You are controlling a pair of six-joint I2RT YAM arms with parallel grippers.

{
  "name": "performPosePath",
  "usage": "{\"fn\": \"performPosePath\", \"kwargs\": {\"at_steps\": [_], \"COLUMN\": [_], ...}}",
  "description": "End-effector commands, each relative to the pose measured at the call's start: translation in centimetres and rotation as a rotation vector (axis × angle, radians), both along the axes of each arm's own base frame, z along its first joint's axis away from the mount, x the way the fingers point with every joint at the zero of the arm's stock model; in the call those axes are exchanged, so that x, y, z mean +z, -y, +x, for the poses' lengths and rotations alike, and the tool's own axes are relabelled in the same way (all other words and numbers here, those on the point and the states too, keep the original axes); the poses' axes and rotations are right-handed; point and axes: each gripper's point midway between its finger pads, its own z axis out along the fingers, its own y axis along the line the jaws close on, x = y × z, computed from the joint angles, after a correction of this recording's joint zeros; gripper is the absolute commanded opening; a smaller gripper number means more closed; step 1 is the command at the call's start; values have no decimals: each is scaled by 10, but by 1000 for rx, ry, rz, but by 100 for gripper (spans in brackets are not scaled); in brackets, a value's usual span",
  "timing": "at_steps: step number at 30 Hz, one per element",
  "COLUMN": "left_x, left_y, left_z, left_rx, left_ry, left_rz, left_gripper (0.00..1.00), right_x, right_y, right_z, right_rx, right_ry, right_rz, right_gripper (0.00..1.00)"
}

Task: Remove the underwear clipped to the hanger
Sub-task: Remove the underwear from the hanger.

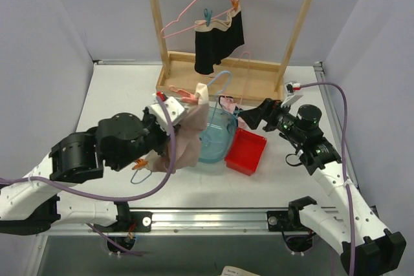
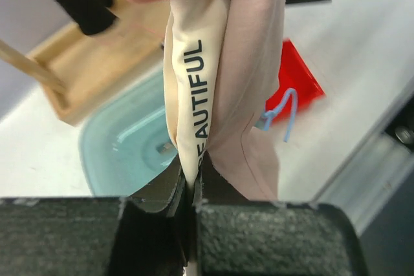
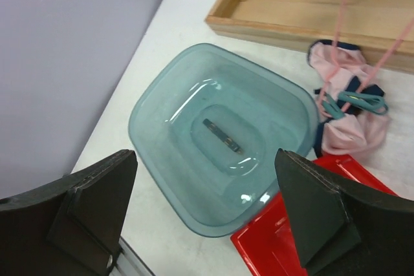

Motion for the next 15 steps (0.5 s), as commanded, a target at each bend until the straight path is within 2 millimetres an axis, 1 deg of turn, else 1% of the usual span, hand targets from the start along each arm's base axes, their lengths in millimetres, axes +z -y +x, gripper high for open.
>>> {"fn": "performPosePath", "kwargs": {"at_steps": [1, 2, 3, 4, 5, 6, 7, 8, 10, 11, 12, 14, 15], "left_x": [-48, -49, -46, -49, -48, -49, -51, -55, -57, -61, -64, -69, -75], "left_y": [24, 29, 33, 33, 31, 32, 30, 24, 21, 19, 12, 13, 13], "left_z": [-36, -45, -44, -44, -37, -38, -34, -25, -21, -19, -11, -12, -9], "left_rx": [-149, -205, -212, -212, -192, -206, -190, -154, -151, -141, -104, -124, -120], "left_ry": [-286, -318, -327, -343, -350, -369, -376, -385, -407, -415, -416, -441, -454], "left_rz": [19, -1, -37, -48, -67, -78, -86, -93, -113, -113, -118, -117, -113], "left_gripper": [2, 2, 2, 2, 3, 3, 3, 3, 3, 3, 3, 3, 3], "right_x": [47, 55, 59, 62, 68, 71, 72, 74, 71, 69, 67, 69, 71], "right_y": [-26, -31, -35, -43, -44, -46, -49, -51, -50, -49, -47, -43, -39], "right_z": [-27, -34, -40, -51, -56, -59, -65, -69, -70, -69, -68, -68, -64], "right_rx": [220, 264, 301, 357, 375, 387, 412, 429, 432, 420, 407, 375, 340], "right_ry": [240, 286, 315, 343, 378, 408, 422, 428, 421, 404, 397, 398, 400], "right_rz": [36, 47, 51, 54, 49, 34, 31, 27, 12, 4, -1, 3, 3], "right_gripper": [93, 92, 92, 91, 91, 90, 86, 84, 75, 67, 67, 70, 71]}}
